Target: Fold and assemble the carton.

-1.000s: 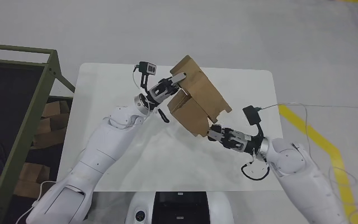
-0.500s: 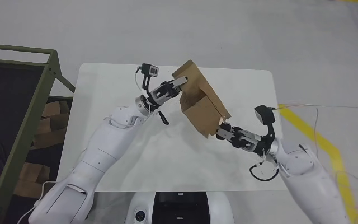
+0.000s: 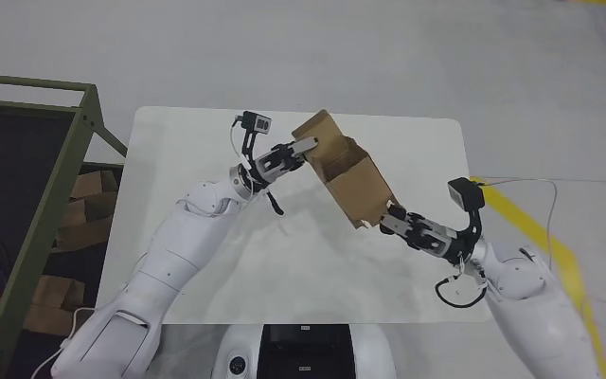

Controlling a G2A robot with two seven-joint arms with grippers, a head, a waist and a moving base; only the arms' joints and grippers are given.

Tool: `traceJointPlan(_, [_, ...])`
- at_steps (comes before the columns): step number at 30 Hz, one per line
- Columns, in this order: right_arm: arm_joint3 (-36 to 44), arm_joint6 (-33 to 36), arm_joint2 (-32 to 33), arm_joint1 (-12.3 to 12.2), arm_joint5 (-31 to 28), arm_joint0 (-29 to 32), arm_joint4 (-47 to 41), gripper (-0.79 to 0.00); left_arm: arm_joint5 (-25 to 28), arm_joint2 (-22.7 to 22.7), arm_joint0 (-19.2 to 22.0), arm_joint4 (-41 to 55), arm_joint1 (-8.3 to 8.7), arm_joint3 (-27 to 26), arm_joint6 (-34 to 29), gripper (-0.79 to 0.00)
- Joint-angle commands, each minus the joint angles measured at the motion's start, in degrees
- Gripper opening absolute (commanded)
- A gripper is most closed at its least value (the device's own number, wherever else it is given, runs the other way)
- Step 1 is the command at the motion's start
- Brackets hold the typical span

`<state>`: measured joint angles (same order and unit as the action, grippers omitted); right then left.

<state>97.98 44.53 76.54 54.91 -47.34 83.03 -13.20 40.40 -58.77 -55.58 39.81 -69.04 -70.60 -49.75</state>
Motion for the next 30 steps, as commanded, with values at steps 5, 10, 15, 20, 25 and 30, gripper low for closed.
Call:
traceJointPlan(5, [0.0, 1.9, 0.4, -0.3, -0.4, 0.4, -2.5, -0.785, 0.1, -0.4, 0.0, 0.4, -0.28, 0.8, -0.6, -0.785])
traceJointPlan(10, [-0.4, 5.4, 0.5, -0.7, -0.8, 0.2, -6.4, -0.785, 0.2, -0.7, 0.1, 0.5, -0.52, 1.5, -0.9, -0.785])
traceJointPlan(15, [-1.0, 8.6, 0.7, -1.0, -0.7, -0.1, -9.8, -0.785, 0.2, -0.9, 0.0, 0.6, -0.75, 1.8, -1.1, -0.785])
traceJointPlan(20, [-1.0, 10.1, 0.0, -1.1, 0.5, -0.8, -10.3, -0.785, 0.7, -1.1, -0.3, 0.8, -1.03, 1.4, -0.6, -0.785])
traceJointPlan(25, [-1.2, 11.4, -1.2, -1.0, 2.6, -2.1, -9.3, -0.699, 1.0, -1.5, -0.4, 1.7, -1.35, 0.9, 0.3, -0.785])
traceJointPlan(30, [-1.3, 11.3, -2.1, -0.9, 3.6, -2.9, -8.1, -0.579, 0.9, -1.7, -0.2, 2.0, -1.62, 0.9, 0.3, -0.785])
